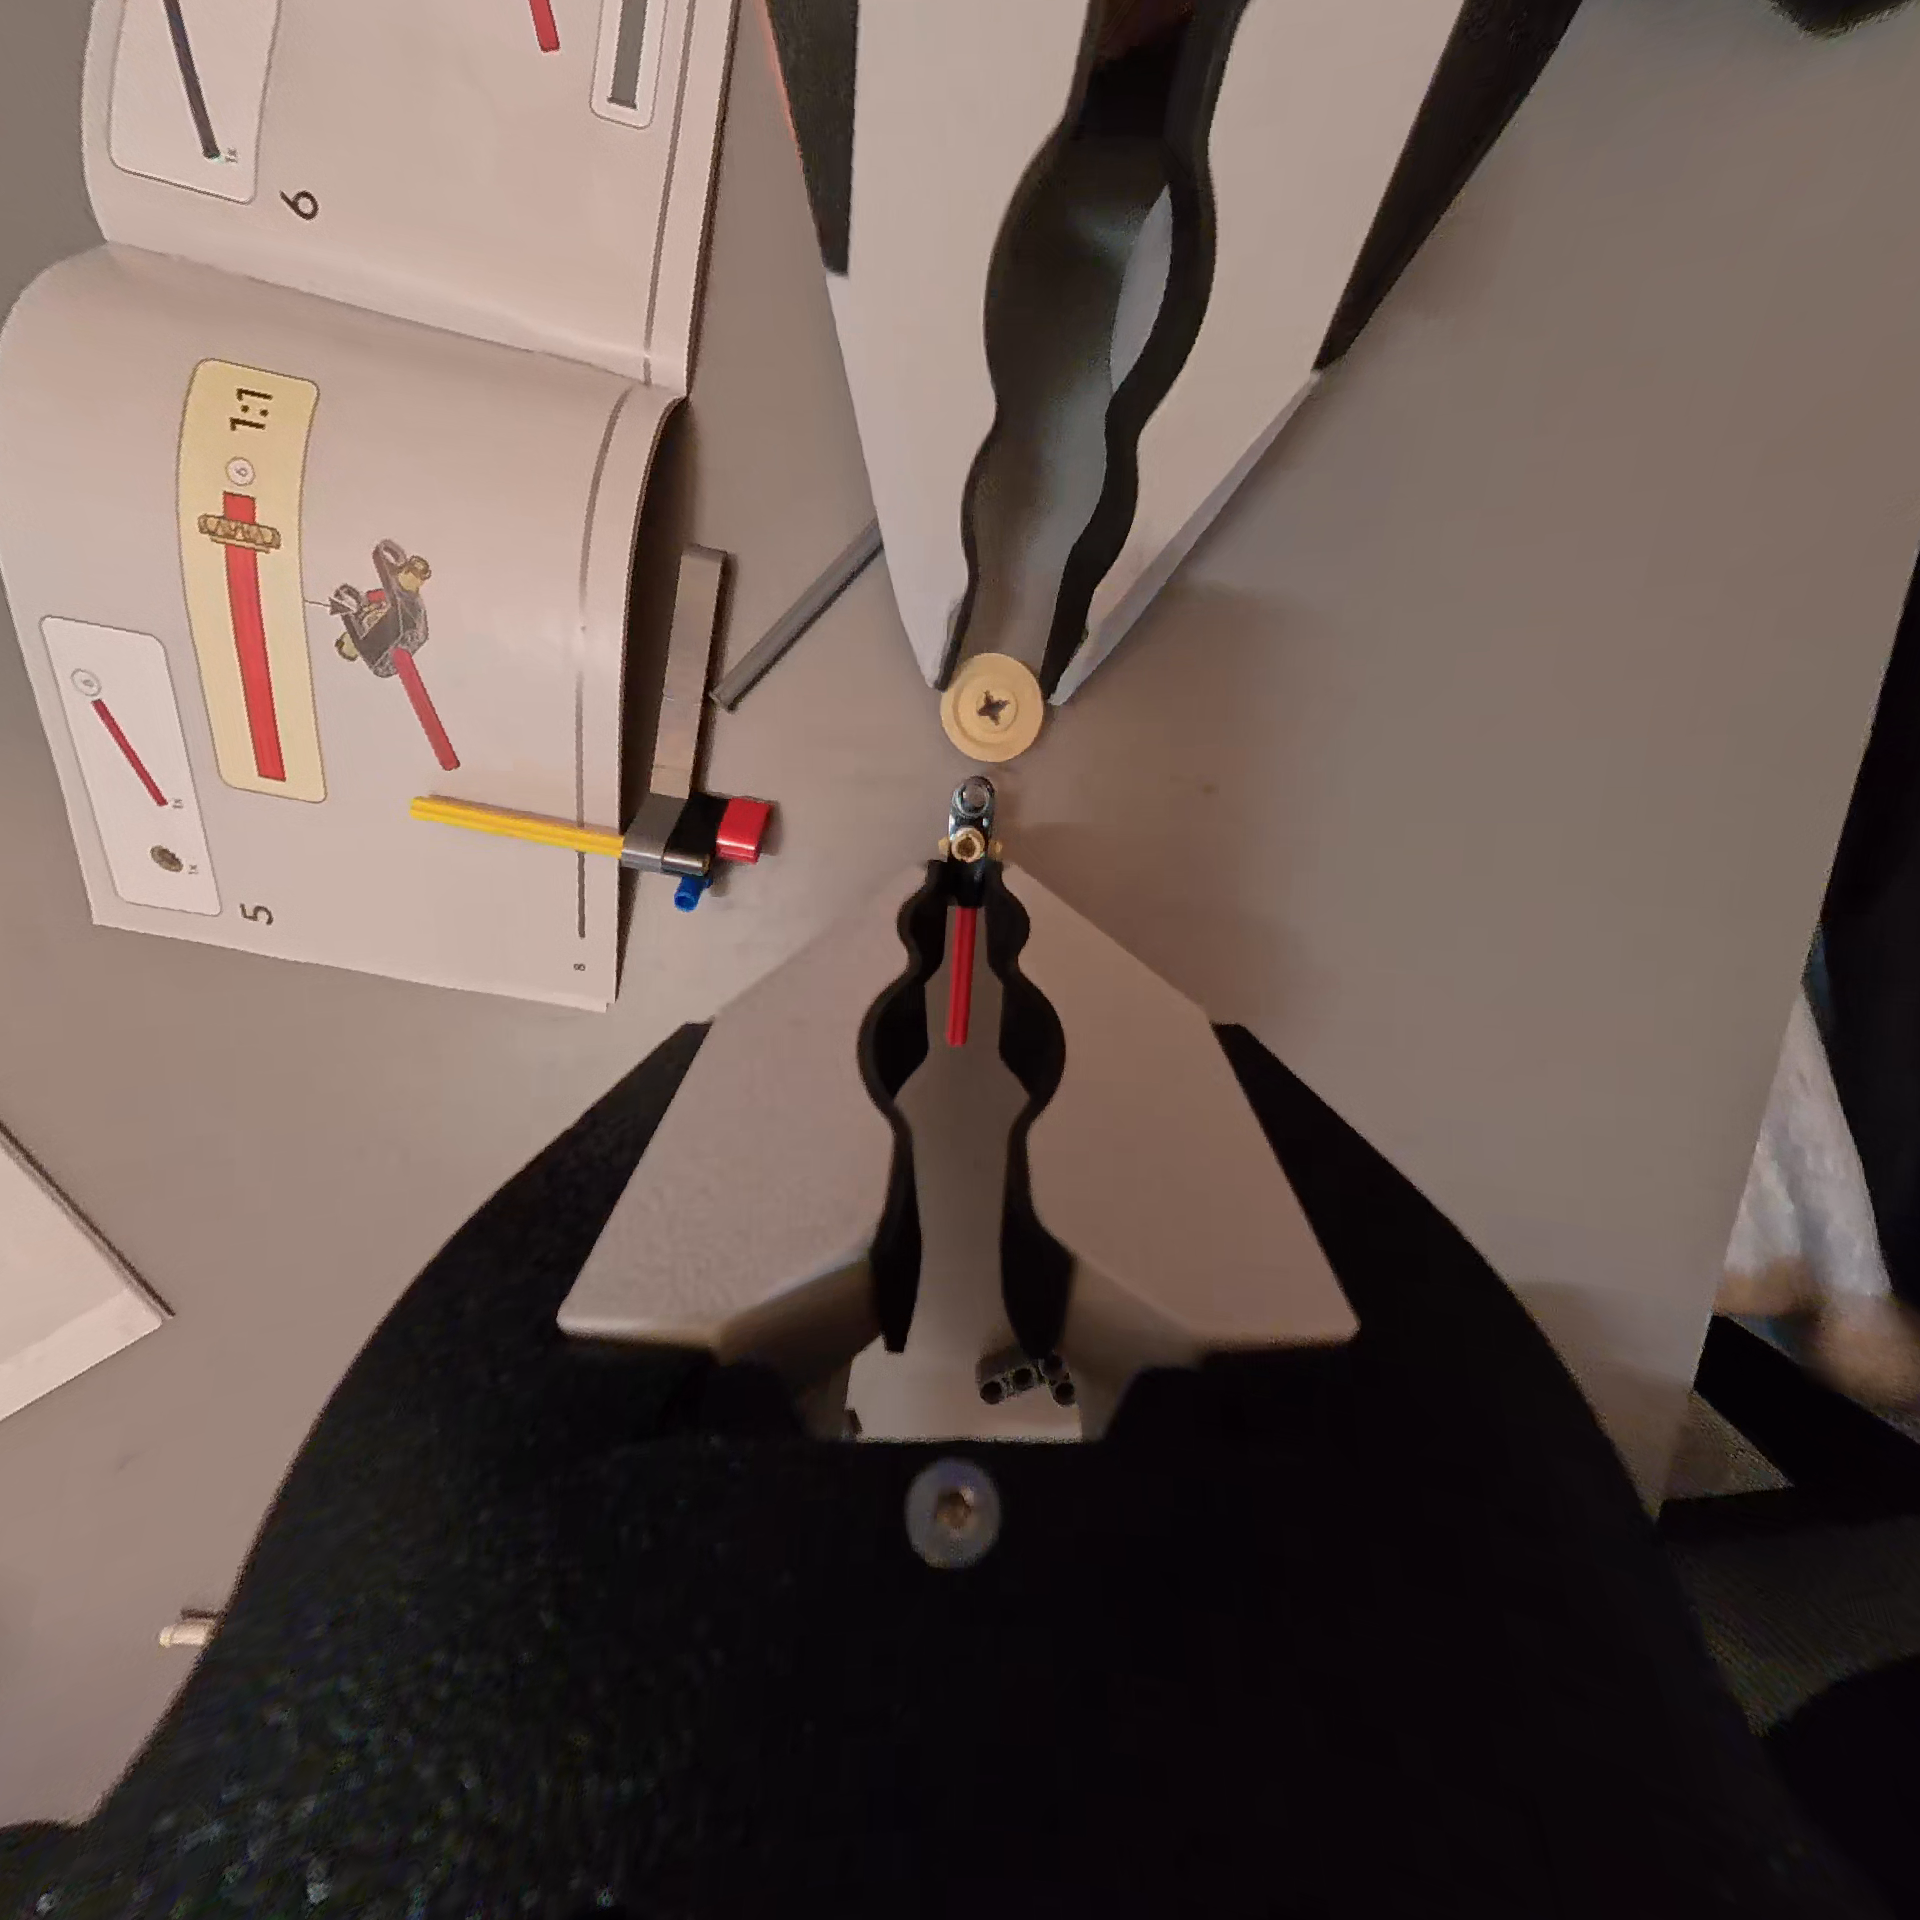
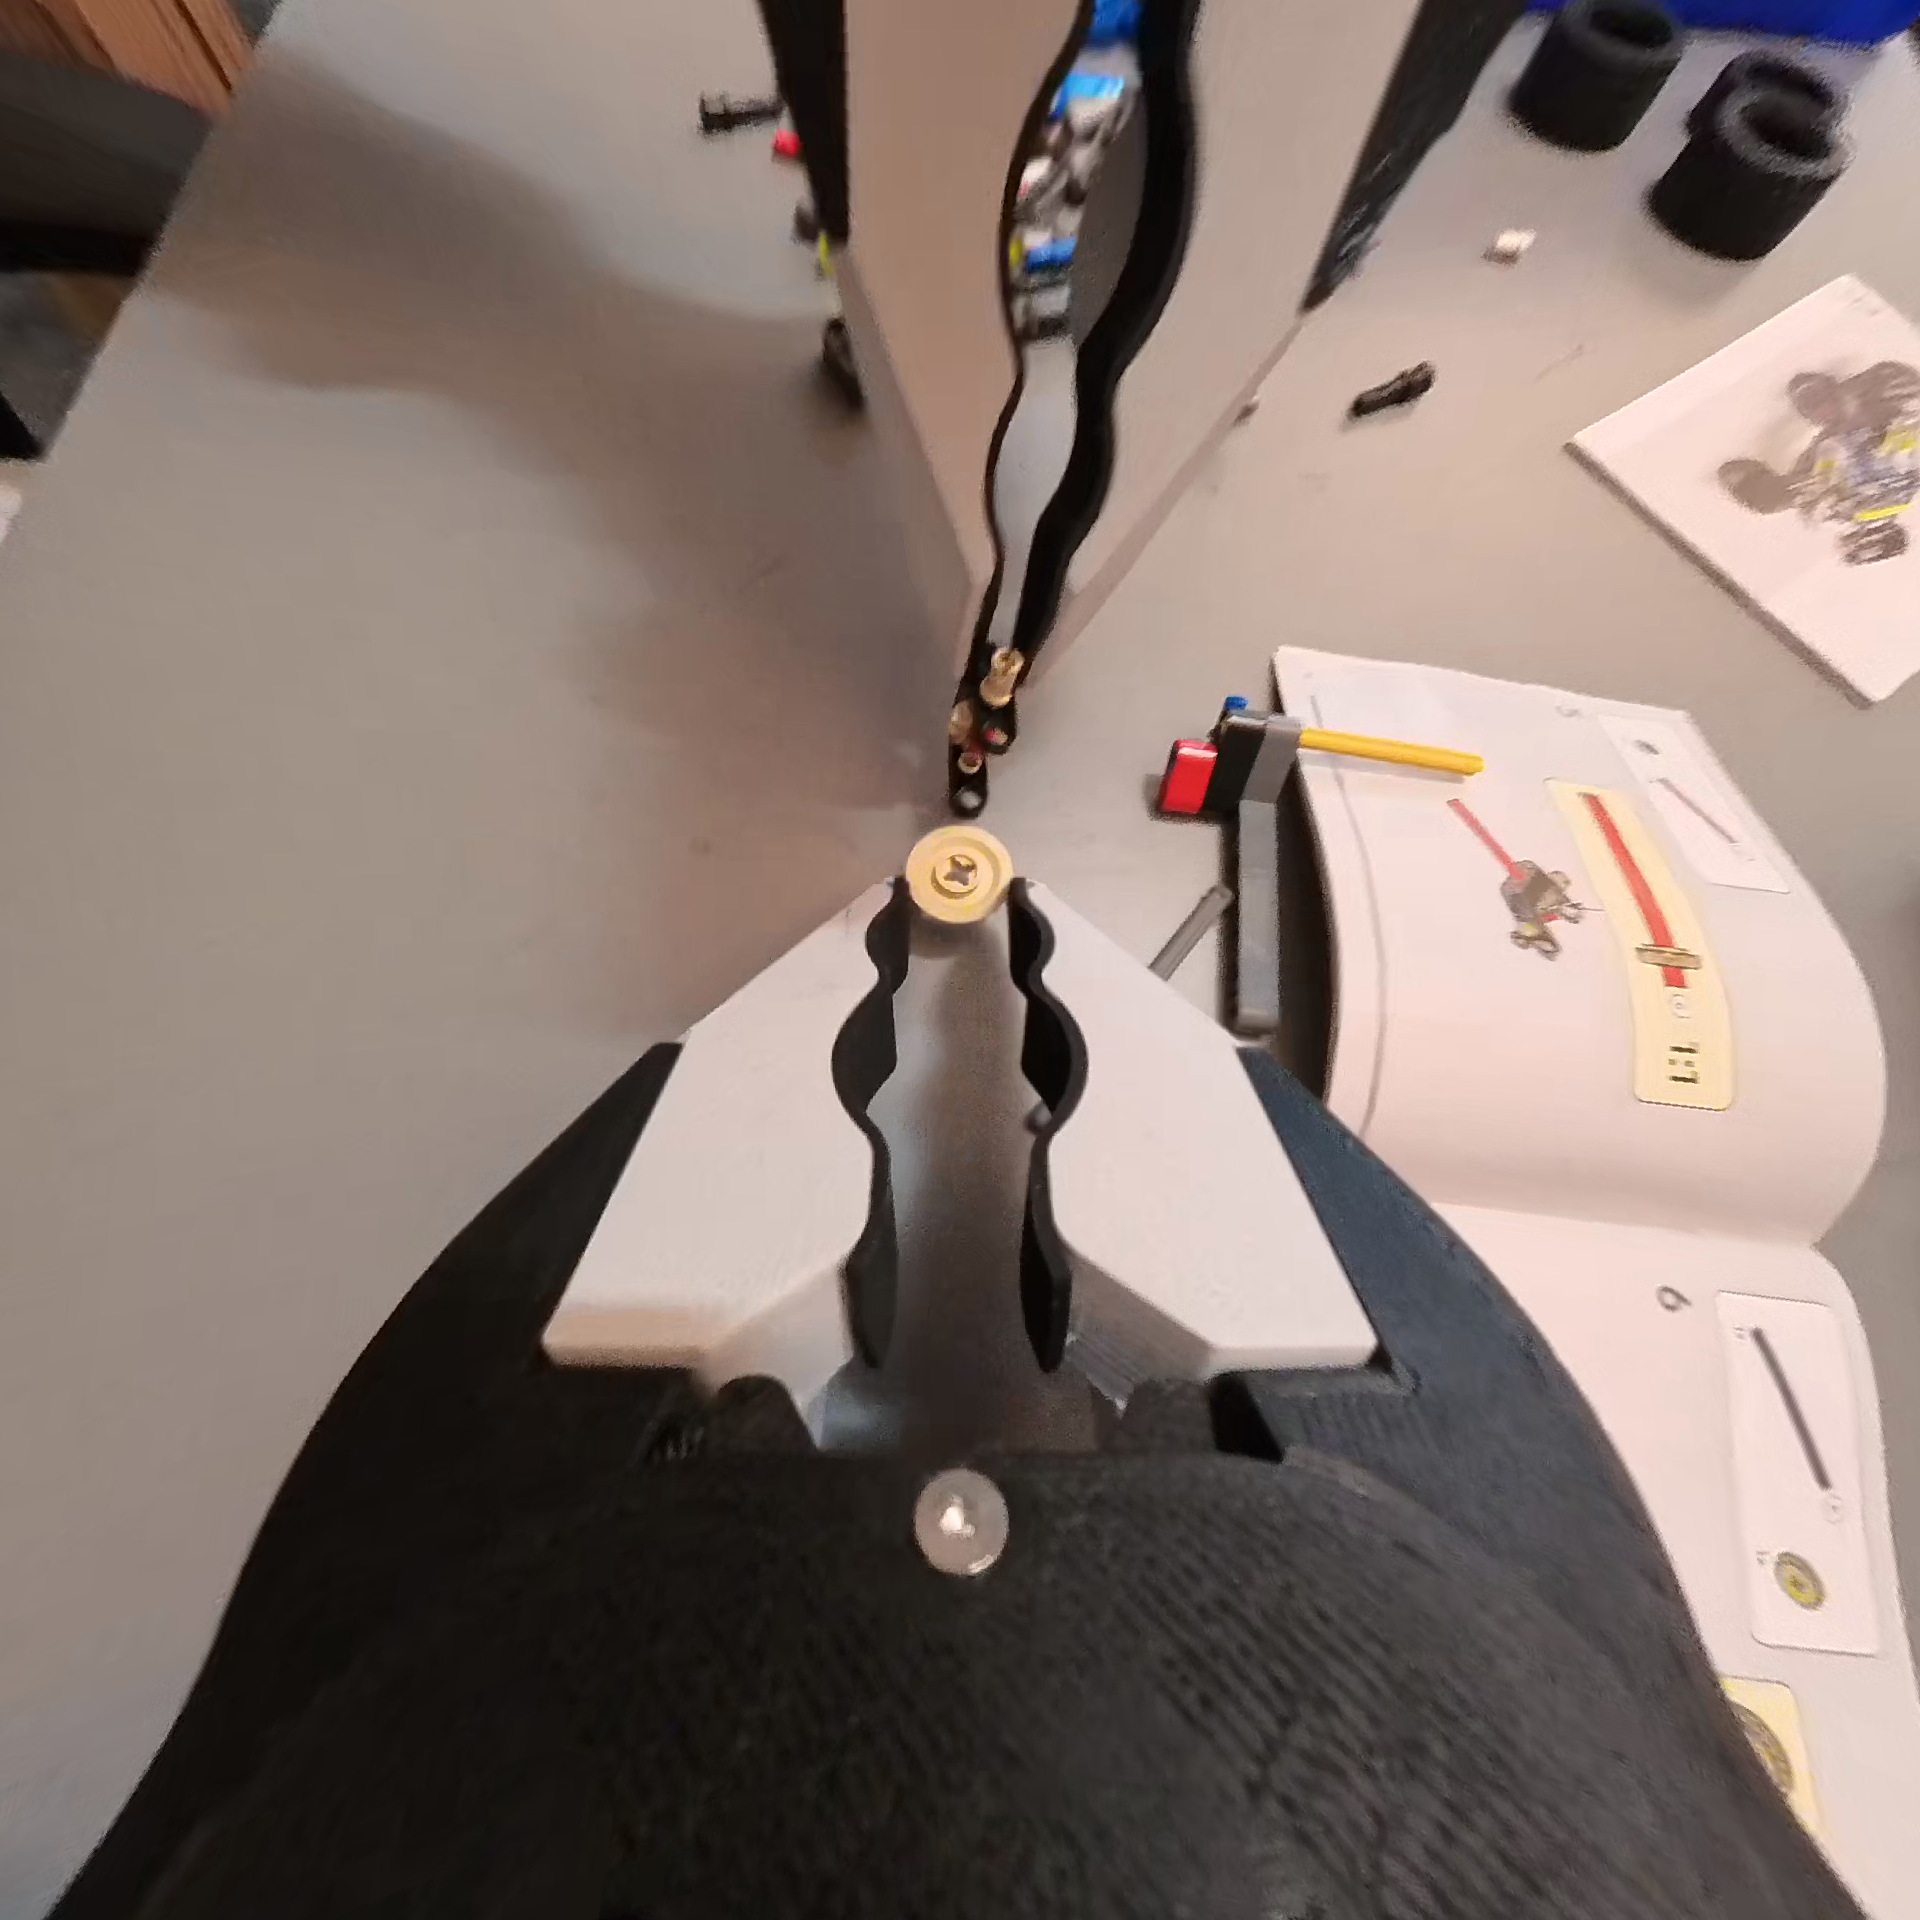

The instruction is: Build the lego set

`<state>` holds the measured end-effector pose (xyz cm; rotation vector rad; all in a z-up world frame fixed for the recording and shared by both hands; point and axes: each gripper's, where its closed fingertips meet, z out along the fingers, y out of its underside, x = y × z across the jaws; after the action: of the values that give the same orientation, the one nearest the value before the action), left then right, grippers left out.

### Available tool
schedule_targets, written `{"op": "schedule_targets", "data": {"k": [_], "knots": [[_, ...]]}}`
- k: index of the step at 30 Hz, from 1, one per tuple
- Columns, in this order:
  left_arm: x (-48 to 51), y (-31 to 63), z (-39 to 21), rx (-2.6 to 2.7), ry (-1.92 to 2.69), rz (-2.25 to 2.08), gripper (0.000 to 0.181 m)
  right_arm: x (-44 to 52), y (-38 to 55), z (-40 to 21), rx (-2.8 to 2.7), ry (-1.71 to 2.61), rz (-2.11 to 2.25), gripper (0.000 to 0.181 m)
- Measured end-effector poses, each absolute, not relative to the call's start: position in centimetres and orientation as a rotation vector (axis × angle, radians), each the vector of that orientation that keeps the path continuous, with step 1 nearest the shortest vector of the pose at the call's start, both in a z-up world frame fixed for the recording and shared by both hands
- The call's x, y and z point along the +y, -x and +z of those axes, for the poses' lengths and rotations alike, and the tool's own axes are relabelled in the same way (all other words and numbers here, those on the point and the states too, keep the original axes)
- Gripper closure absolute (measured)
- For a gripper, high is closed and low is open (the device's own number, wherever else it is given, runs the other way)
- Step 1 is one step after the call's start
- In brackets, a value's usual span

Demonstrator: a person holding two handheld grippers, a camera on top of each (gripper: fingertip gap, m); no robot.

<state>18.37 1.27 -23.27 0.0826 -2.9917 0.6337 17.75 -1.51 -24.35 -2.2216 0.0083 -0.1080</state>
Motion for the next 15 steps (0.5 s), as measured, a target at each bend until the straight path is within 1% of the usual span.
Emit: {"op": "schedule_targets", "data": {"k": [3,15], "knots": [[1.1,-18.3,-23.4,-2.993,-0.076,0.632,0.177,-1.2,-17.7,-23.1,0.018,2.144,-0.090,0.165],[0.7,-18.2,-23.4,-2.997,-0.037,0.660,0.176,-0.5,-17.6,-24.3,-0.014,2.206,-0.137,0.164]]}}
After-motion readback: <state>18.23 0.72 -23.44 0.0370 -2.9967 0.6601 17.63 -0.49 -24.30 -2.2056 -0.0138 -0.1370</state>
